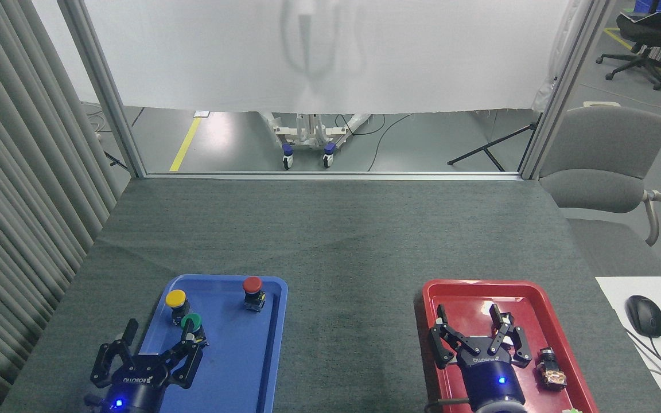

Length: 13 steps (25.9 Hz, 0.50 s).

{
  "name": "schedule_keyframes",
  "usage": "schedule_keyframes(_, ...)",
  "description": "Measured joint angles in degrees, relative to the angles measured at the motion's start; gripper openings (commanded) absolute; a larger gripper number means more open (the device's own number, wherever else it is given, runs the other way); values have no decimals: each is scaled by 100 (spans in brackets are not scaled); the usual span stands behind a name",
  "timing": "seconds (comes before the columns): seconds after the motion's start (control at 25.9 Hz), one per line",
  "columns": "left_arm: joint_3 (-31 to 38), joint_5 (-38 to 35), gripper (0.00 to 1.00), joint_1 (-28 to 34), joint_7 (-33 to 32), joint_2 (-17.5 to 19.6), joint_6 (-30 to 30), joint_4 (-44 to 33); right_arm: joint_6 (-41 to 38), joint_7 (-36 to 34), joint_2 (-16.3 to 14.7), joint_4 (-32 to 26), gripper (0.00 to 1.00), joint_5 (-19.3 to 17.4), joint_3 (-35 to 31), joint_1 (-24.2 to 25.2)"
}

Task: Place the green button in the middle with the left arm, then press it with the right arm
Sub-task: 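Open the left gripper and reach toward the green button on the blue tray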

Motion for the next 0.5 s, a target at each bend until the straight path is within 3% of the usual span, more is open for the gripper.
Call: schedule_keyframes(0.5,12,9,100,41,199,20,194,62,103,26,99,-117,100,-10,30,72)
